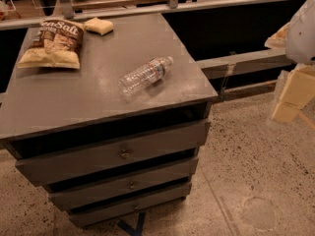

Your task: Move water bottle near brown chip bag

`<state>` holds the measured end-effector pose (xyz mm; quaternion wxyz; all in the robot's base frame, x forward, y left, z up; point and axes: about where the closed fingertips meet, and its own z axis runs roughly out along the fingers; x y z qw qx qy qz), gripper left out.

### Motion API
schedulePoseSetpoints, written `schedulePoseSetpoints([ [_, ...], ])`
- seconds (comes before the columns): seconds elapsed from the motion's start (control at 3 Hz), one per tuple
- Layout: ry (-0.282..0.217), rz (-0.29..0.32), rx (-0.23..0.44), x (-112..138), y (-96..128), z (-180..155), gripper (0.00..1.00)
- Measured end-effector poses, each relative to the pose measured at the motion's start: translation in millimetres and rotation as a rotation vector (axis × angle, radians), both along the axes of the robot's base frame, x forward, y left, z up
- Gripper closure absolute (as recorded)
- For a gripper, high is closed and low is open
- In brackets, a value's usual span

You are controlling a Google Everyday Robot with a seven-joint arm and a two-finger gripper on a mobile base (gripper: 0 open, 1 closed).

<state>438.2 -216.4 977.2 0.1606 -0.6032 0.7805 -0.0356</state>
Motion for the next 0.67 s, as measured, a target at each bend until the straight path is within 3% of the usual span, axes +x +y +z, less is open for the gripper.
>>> schedulePoseSetpoints([
  [0.67,-0.013,0.017,0.028,5.1,3.4,4.7,0.00],
])
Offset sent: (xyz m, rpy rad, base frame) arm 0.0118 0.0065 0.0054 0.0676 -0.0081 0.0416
